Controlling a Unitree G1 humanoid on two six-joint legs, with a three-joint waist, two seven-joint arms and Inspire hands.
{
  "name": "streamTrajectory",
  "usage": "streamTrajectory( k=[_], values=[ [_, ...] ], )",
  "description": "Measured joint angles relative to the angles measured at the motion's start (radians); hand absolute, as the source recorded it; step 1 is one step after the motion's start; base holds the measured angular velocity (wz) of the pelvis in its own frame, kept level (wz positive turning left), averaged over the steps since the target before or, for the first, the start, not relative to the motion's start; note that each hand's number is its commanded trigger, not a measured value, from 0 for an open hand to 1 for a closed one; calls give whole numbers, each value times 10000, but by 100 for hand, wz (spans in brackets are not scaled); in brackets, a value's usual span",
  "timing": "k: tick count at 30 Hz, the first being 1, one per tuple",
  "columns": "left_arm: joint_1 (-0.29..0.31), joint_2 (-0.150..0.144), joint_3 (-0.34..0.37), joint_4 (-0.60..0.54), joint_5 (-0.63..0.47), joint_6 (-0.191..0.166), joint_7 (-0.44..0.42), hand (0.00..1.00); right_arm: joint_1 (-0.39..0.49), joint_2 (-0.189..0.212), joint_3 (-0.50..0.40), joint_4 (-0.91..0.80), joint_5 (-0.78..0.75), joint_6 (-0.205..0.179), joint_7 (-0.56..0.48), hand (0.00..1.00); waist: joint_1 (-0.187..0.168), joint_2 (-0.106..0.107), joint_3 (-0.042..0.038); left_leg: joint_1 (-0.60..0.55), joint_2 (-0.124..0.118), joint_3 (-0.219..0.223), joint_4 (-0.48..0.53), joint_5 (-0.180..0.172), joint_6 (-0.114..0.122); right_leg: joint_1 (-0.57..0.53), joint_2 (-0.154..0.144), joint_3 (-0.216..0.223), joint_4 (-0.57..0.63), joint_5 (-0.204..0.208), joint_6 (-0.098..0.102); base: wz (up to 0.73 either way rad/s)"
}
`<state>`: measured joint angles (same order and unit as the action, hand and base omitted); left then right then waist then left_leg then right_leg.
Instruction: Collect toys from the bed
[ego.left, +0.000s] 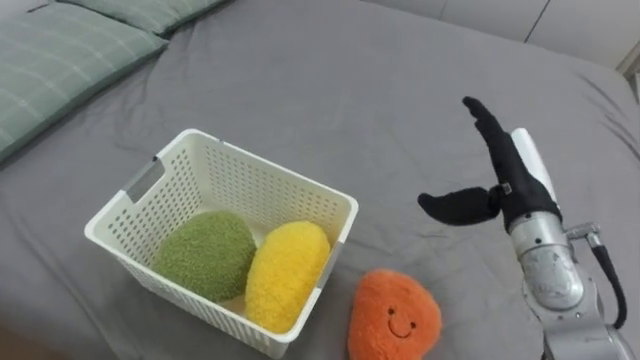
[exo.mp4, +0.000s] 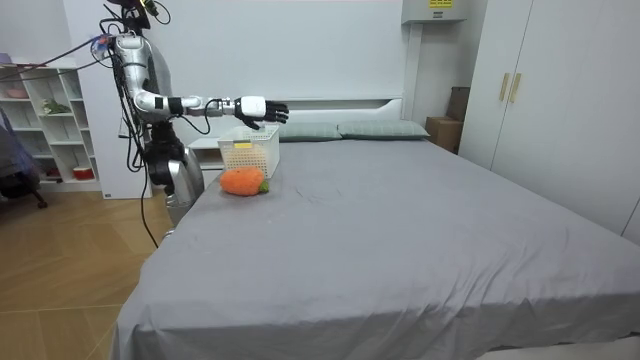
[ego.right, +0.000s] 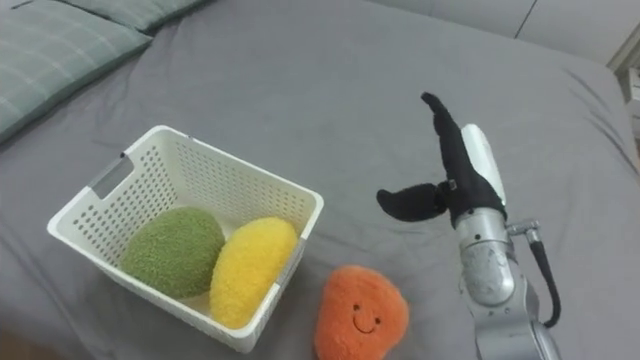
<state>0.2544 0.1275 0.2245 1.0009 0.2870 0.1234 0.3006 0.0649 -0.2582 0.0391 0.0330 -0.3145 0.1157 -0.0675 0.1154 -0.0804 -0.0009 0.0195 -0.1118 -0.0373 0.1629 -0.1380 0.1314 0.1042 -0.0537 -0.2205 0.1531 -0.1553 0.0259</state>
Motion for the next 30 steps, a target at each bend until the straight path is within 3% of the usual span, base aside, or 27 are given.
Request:
streamTrajectory(
  k=[5, 10, 15, 30],
  values=[
    [50, -3, 81, 64, 3, 7, -11, 0, 992, 202, -23, 656, -19, 87, 170, 0, -52, -43, -21, -5, 14, 113, 35, -76, 35, -37, -2, 53, 17, 18, 29, -8],
    [3, -24, 63, 85, 13, 92, -74, 0, 1330, 442, -18, 1240, -27, 181, 605, 0, -46, -43, -20, -15, 50, 305, 36, -139, 74, -126, 31, 299, 31, 35, 59, -13],
    [-129, -24, 44, 84, 5, 107, -78, 0, 1390, 669, 9, 1568, -23, 172, 627, 0, -63, -35, -10, 2, 56, 355, 42, -152, 95, -172, 38, 404, 5, 50, 83, -2],
    [-101, -17, -33, -24, 15, 187, -125, 0, 1538, 700, 1056, 2673, 172, 177, 1519, 0, 19, 27, 31, -93, 58, 317, 105, -251, 114, -188, 62, 410, -23, 59, 100, 0]
  ],
)
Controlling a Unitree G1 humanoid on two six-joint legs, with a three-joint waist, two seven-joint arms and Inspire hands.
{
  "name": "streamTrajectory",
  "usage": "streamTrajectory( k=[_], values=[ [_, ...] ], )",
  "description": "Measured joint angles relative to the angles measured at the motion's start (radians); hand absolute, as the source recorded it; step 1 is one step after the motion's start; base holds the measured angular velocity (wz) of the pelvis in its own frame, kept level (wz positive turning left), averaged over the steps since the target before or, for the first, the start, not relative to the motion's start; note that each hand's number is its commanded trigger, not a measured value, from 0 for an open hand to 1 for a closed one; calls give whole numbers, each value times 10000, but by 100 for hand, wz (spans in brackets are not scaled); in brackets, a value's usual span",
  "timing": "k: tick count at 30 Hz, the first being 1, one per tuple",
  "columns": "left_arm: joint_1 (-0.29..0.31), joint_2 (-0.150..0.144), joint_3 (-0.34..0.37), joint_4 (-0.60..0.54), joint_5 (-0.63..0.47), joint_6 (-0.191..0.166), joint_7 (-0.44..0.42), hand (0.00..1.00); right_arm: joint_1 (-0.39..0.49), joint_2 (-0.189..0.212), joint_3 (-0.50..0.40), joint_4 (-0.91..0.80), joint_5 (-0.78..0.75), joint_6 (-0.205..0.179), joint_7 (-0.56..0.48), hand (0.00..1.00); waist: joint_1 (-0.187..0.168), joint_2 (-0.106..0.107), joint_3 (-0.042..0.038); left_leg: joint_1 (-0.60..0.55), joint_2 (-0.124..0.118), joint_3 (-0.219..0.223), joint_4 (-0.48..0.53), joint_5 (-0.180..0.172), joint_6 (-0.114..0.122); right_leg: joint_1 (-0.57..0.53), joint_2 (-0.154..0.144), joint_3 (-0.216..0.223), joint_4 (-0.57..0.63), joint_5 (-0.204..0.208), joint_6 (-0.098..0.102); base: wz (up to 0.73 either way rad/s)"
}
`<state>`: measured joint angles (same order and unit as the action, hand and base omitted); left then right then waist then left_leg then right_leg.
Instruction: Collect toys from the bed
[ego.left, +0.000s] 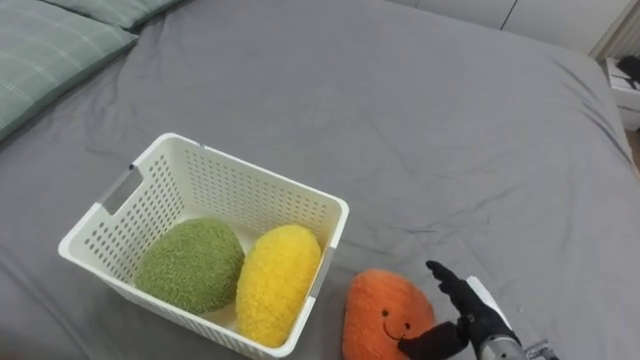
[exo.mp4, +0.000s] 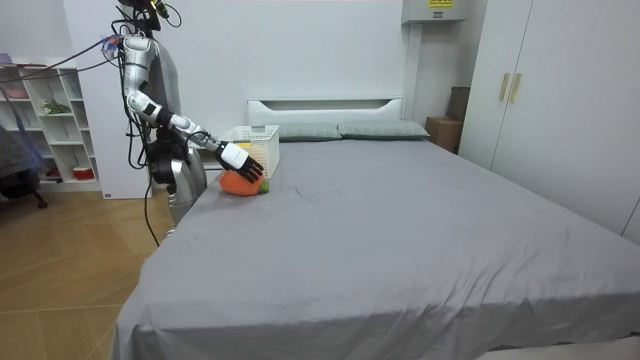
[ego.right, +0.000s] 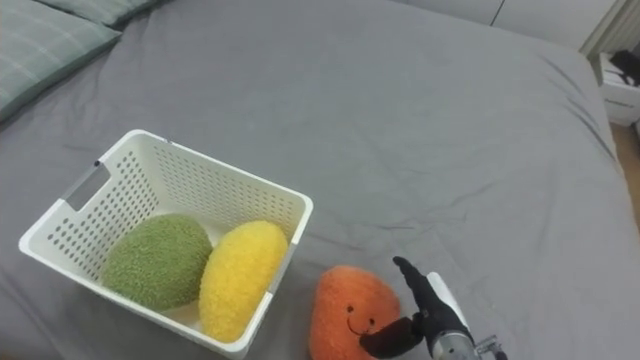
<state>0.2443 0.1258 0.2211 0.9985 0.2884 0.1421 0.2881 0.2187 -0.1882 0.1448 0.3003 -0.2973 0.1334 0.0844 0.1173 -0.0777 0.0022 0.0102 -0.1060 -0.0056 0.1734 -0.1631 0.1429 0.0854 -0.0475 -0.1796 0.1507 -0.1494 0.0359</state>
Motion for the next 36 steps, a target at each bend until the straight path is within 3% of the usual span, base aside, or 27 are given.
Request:
streamTrajectory(
  k=[9, 19, 20, 21, 22, 23, 31, 36],
  values=[
    [-19, 64, -105, -16, -15, 13, 13, 0, -26, 9, 485, 175, -73, 1, 285, 0, 12, 2, 25, -12, -1, -66, -6, -14, -1, 23, 12, 1, 7, 1, 1, 2],
    [-21, 86, -295, 31, -25, 5, 12, 0, -204, 88, 603, 822, -399, -2, -67, 0, 49, -39, 80, -152, -13, -228, 170, -86, -10, 17, 38, -62, 2, 5, 5, 4],
    [-20, 83, -301, 30, -24, 5, 10, 0, -205, 113, 600, 821, -443, -2, -88, 11, 49, -39, 81, -162, -15, -242, 177, -86, -10, 16, 37, -83, -1, 5, 5, 8],
    [-10, 82, -329, 21, -25, 8, 9, 0, -213, 163, 597, 826, -454, -5, -152, 58, 34, -27, 86, -177, -16, -271, 185, -86, -11, 16, 38, -108, -2, 5, 5, 5],
    [-7, 83, -384, 18, -25, 10, 12, 0, -232, 204, 599, 891, -455, -25, -282, 87, 22, -9, 97, -177, -16, -274, 185, -86, -11, 16, 38, -108, -2, 5, 5, 4],
    [-5, 82, -416, 17, -26, 10, 18, 0, -266, 229, 599, 994, -440, -45, -369, 100, 25, -2, 102, -177, -16, -278, 185, -86, -11, 16, 37, -111, -2, 5, 5, 0],
    [37, 67, -898, 10, -25, 21, 63, 0, -1142, 346, 517, 2588, -336, -321, -1437, 100, 10, 71, 83, -182, -16, -283, 187, -85, -12, 5, 37, -127, -5, 5, 5, 0],
    [44, 63, -989, -5, -15, 49, -3, 0, -1343, 346, 514, 3181, -316, -395, -1761, 100, 40, 232, 26, -173, -17, -282, 179, -84, -13, 13, 35, -175, -20, 5, 5, 0]
  ],
)
